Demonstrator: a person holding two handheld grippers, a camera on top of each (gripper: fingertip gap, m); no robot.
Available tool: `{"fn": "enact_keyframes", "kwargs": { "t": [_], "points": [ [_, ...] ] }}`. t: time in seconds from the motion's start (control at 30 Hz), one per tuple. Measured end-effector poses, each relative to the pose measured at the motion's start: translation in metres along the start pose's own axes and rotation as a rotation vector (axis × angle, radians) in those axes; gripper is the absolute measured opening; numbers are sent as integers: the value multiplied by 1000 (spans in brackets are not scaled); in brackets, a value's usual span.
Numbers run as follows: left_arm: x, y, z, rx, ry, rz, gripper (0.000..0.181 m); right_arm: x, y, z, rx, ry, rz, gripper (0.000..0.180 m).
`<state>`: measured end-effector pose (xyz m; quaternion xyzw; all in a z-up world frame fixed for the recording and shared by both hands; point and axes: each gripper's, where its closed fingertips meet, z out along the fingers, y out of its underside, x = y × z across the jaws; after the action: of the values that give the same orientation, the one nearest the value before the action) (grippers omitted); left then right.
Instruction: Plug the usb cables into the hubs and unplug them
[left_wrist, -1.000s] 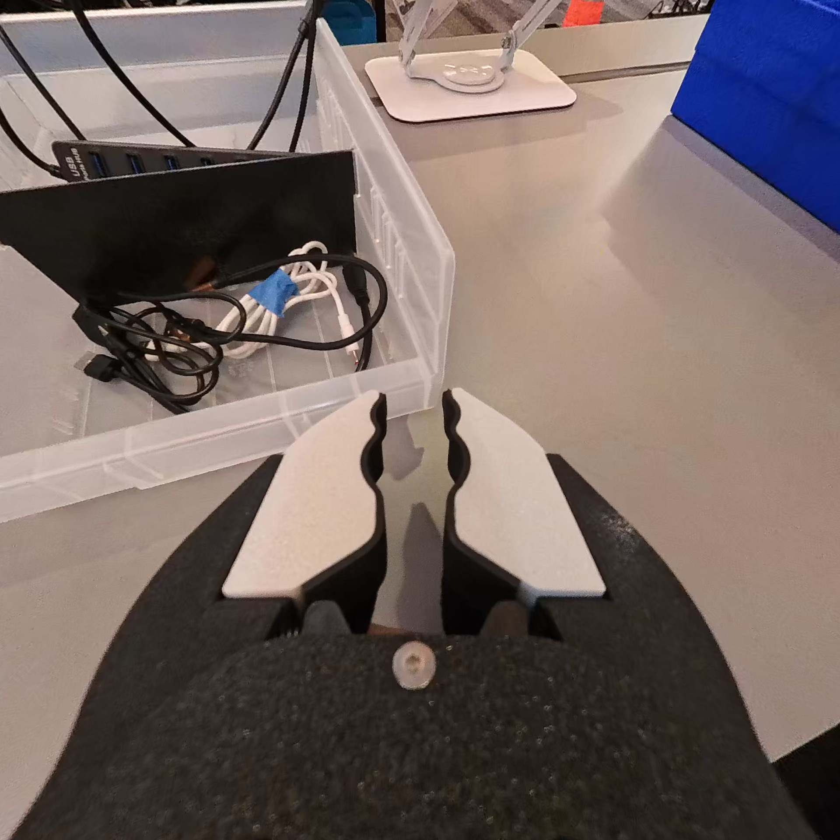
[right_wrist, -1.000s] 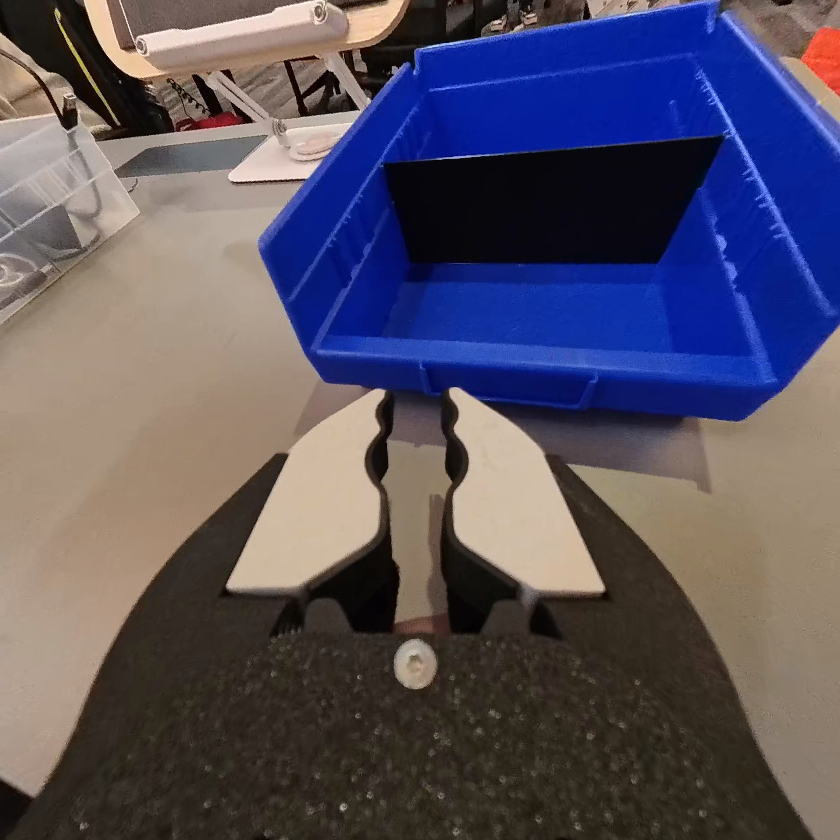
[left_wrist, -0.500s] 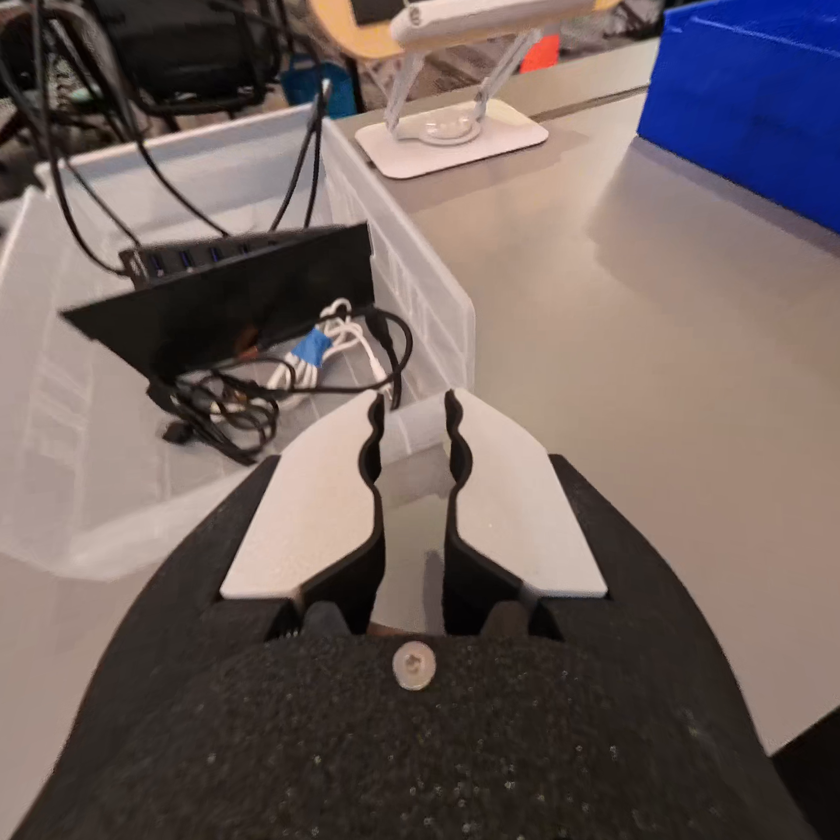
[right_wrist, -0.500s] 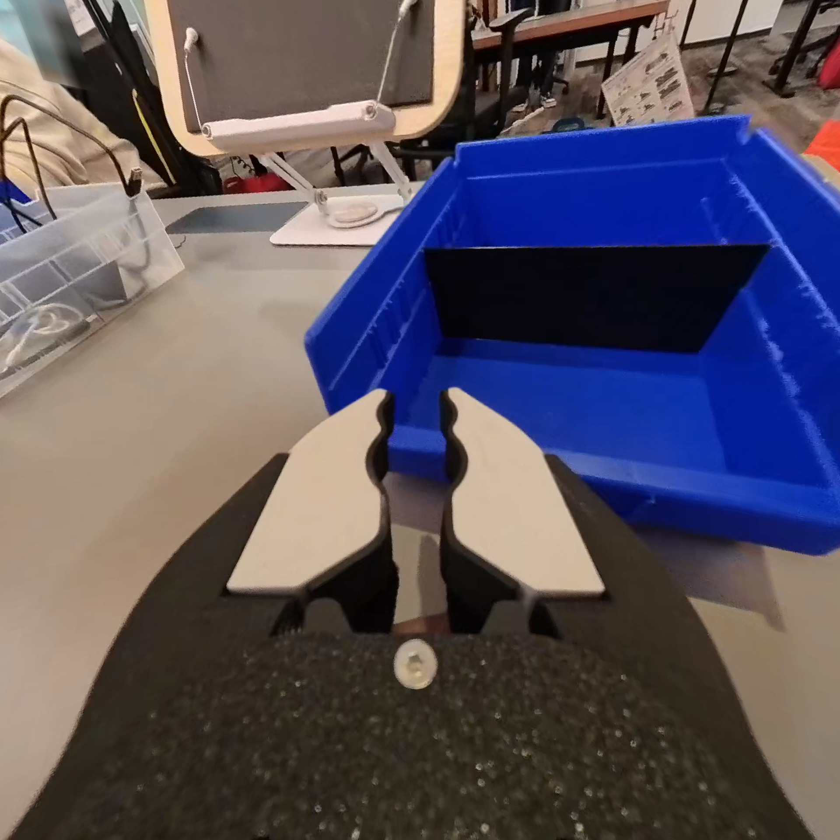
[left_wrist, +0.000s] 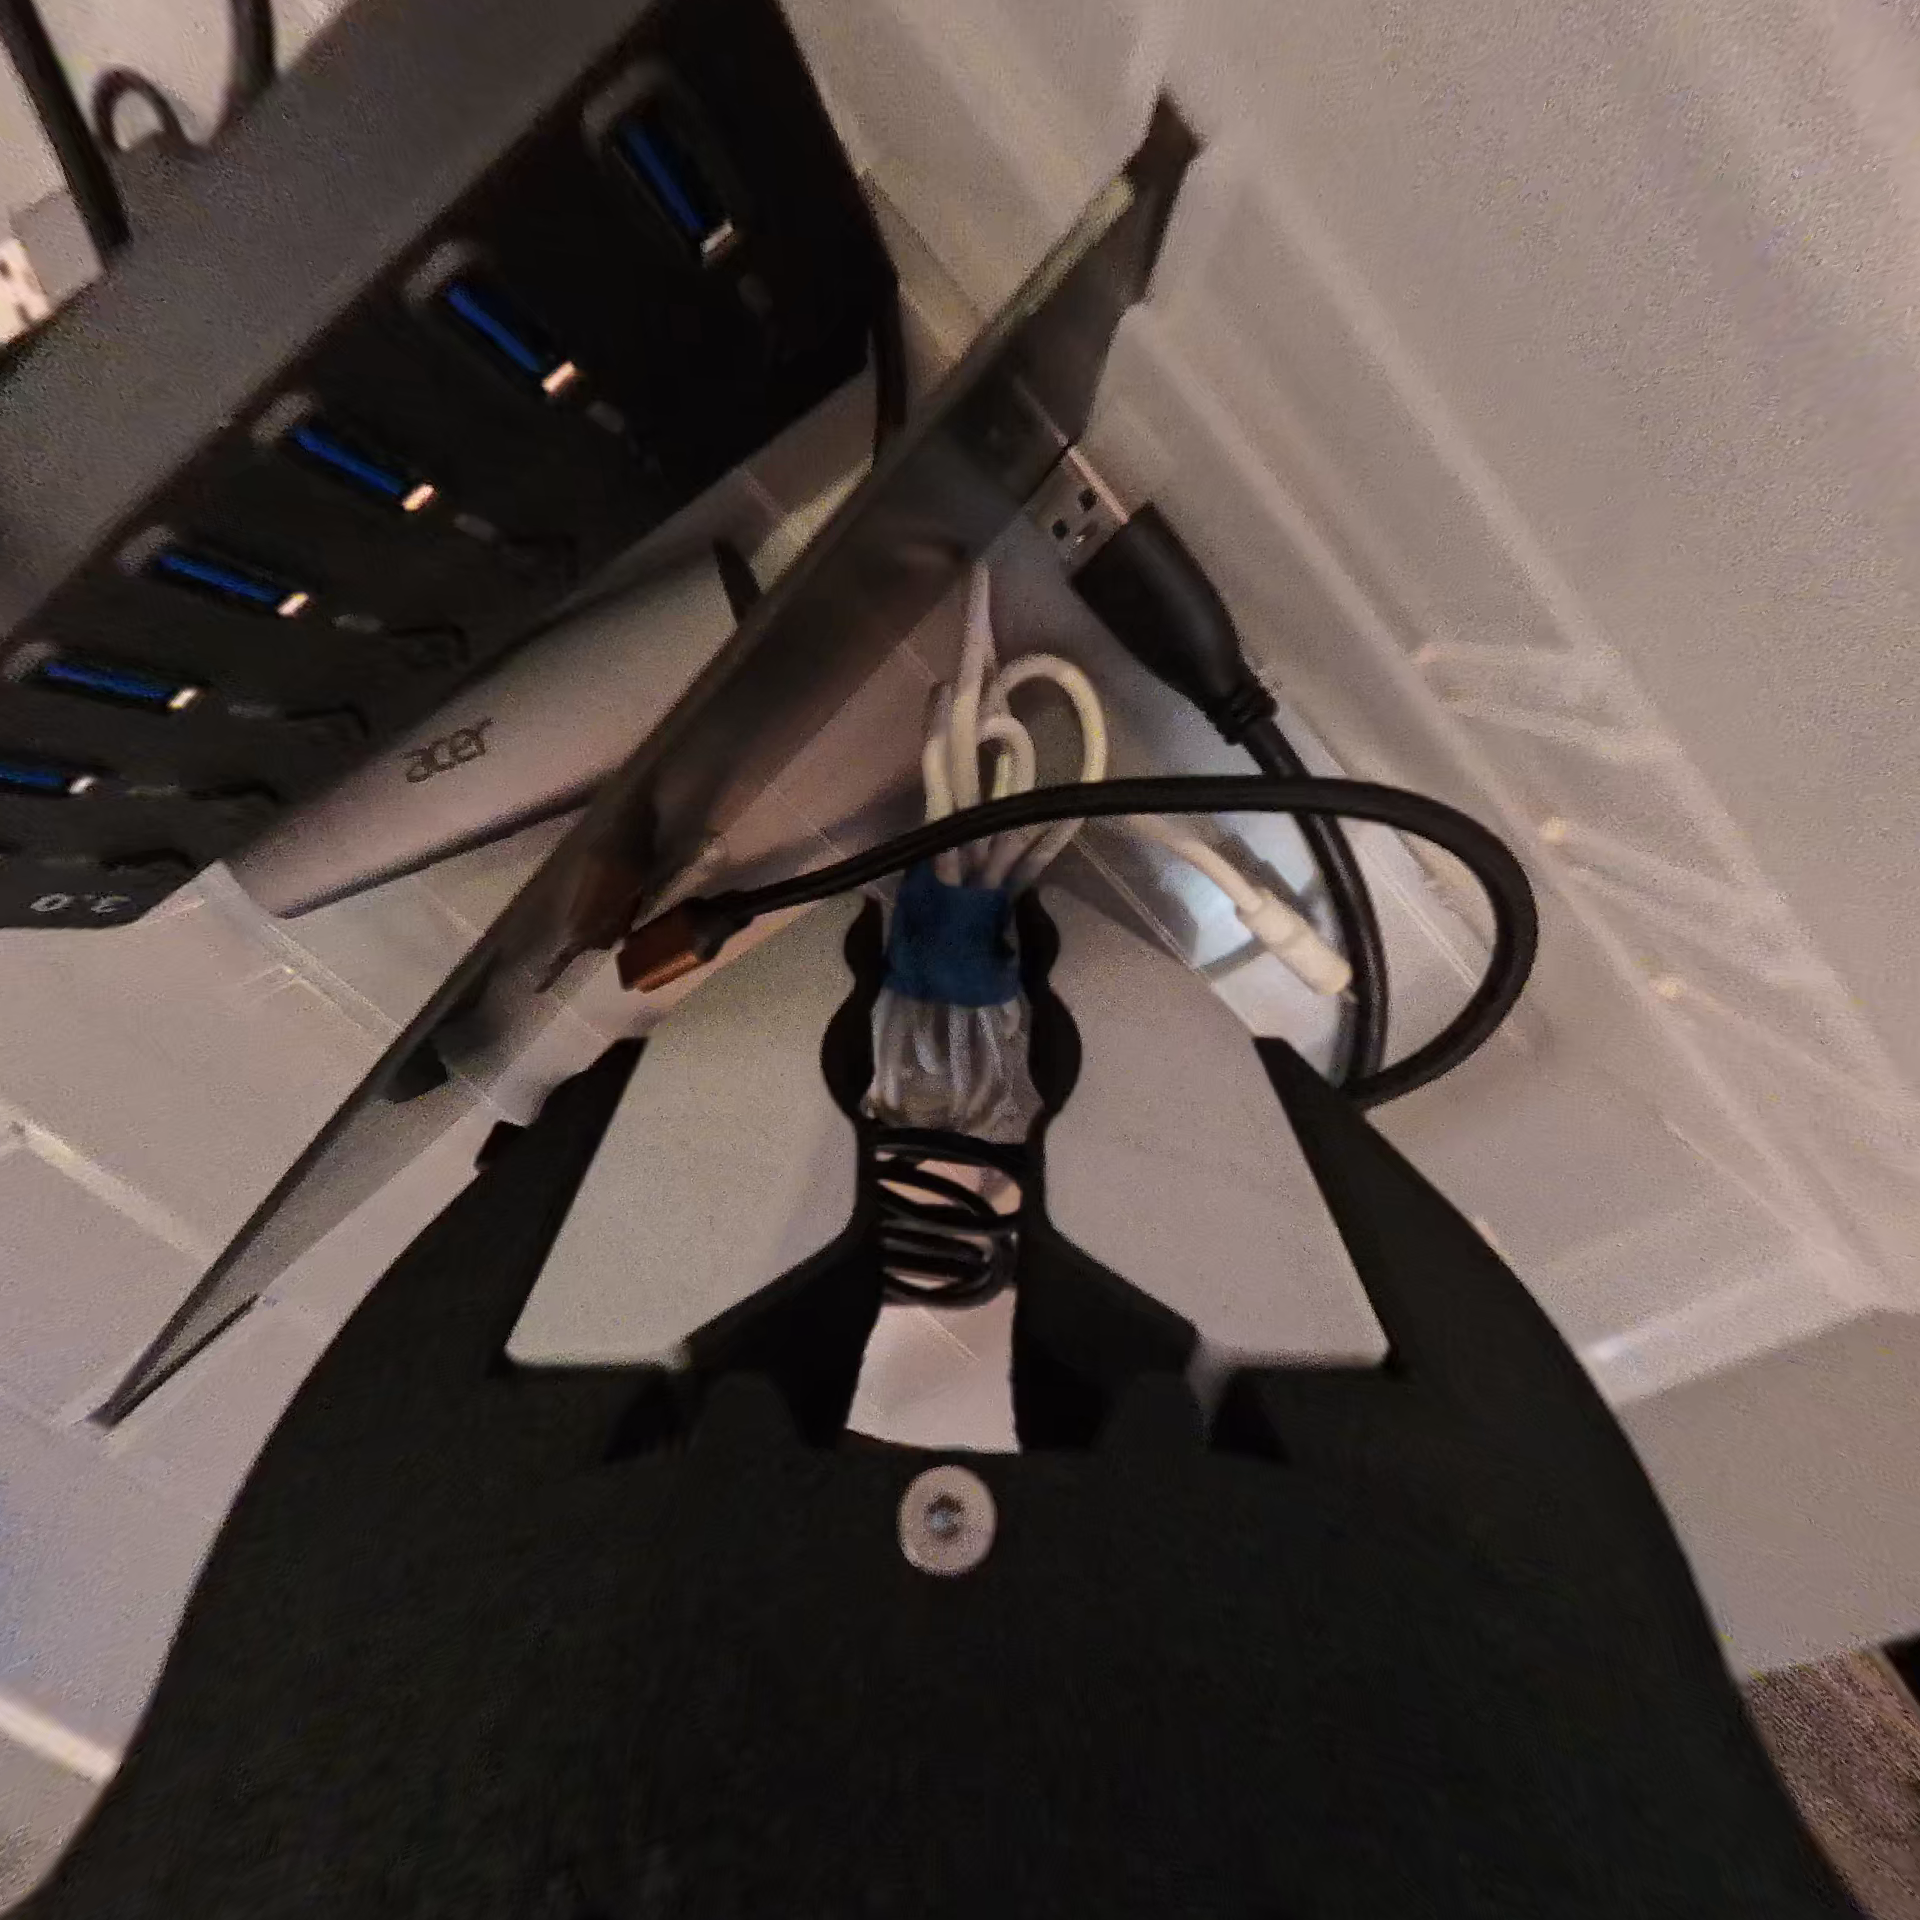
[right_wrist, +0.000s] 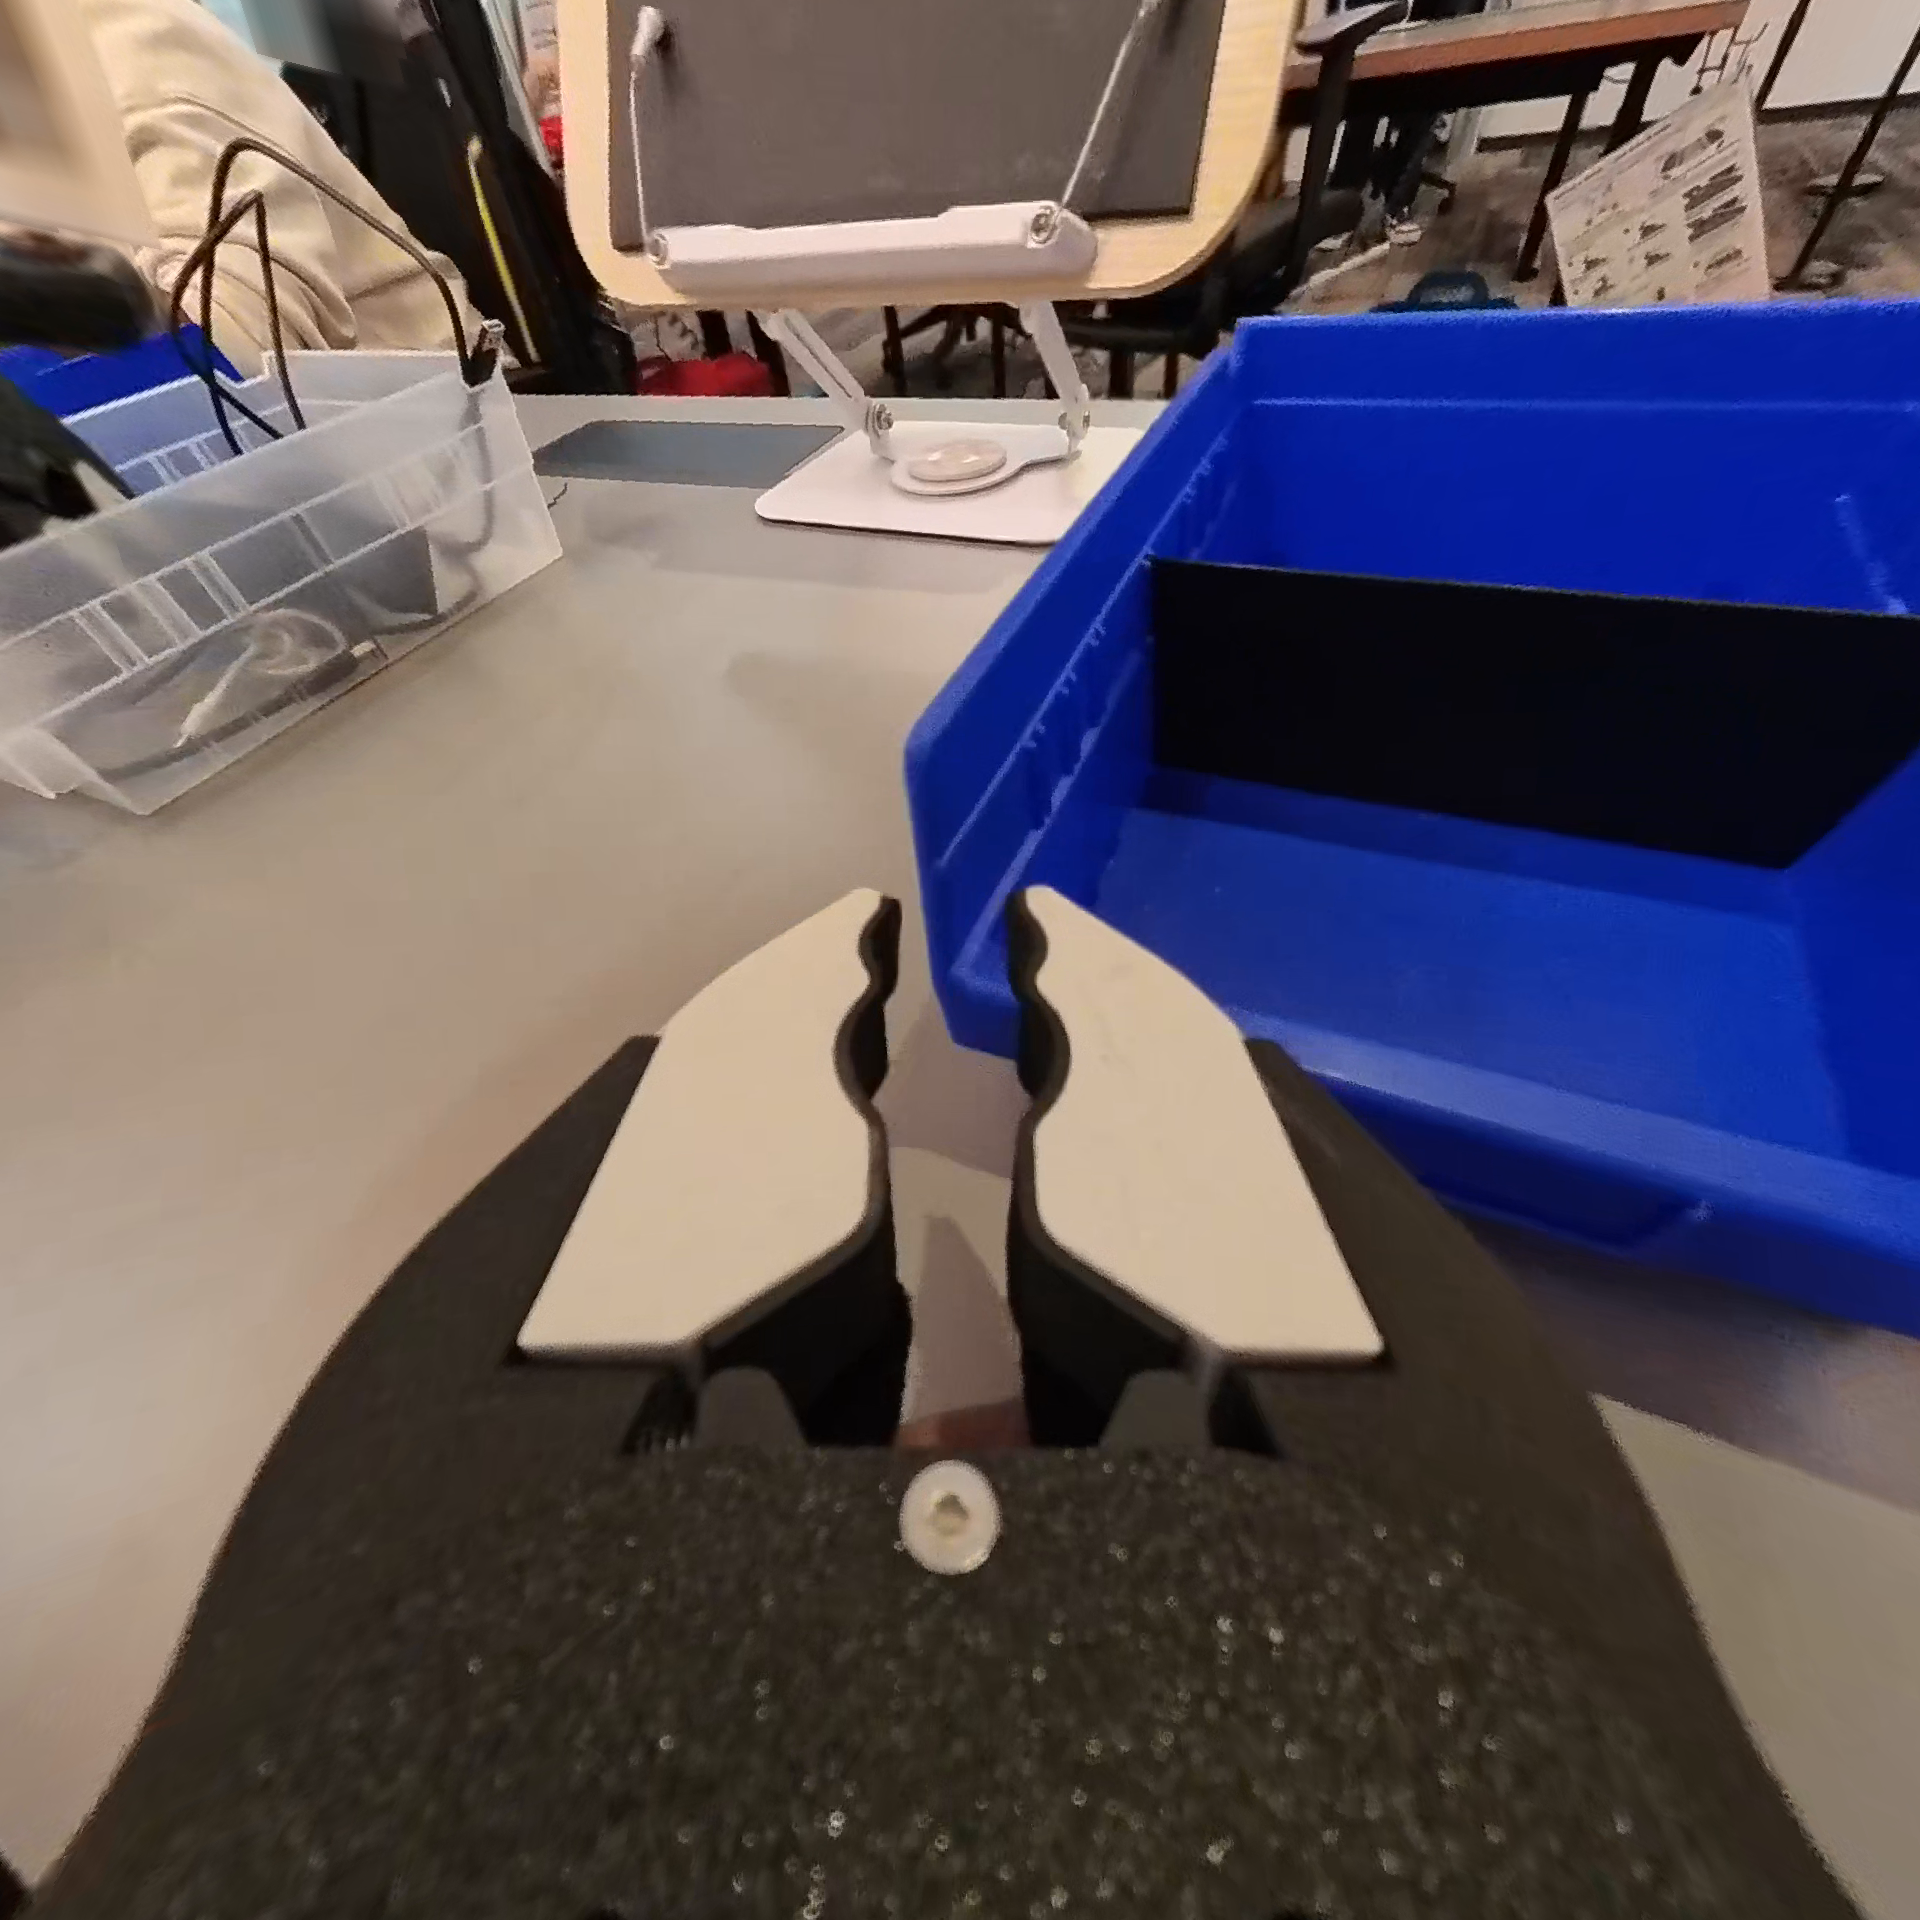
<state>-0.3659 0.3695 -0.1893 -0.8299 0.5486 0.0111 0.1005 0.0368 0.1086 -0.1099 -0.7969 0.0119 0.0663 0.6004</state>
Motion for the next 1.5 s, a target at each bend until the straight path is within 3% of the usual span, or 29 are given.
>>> {"fn": "enact_keyframes", "kwargs": {
  "t": [0.17,0.27,0.33,0.4,0.5,0.6,0.87,1.1,1.27,1.5],
  "points": [
    [6,0,-21,123,-115,113,15,13,3,-5,-6,17,58,19],
    [12,5,-49,275,-191,231,13,13,3,-4,0,-16,128,19],
    [7,-3,-77,470,-296,277,13,11,4,-2,-5,-45,181,19],
    [-7,-11,-107,682,-336,104,12,7,5,0,-9,-82,234,19],
    [-13,-15,-124,853,-151,-138,12,1,3,1,-9,-120,293,18],
    [-11,-22,-140,978,13,-253,11,-1,1,0,-2,-130,299,18],
    [-6,-44,-192,891,-100,-92,11,-4,2,-2,-7,-111,247,17],
    [47,-87,-245,839,-64,102,11,-12,6,-1,-33,-109,179,18],
    [136,-121,-217,761,85,346,11,-13,6,-1,-34,-114,182,17],
    [256,-137,-95,526,234,789,11,-8,4,-5,-20,-107,199,17]
  ]
}}
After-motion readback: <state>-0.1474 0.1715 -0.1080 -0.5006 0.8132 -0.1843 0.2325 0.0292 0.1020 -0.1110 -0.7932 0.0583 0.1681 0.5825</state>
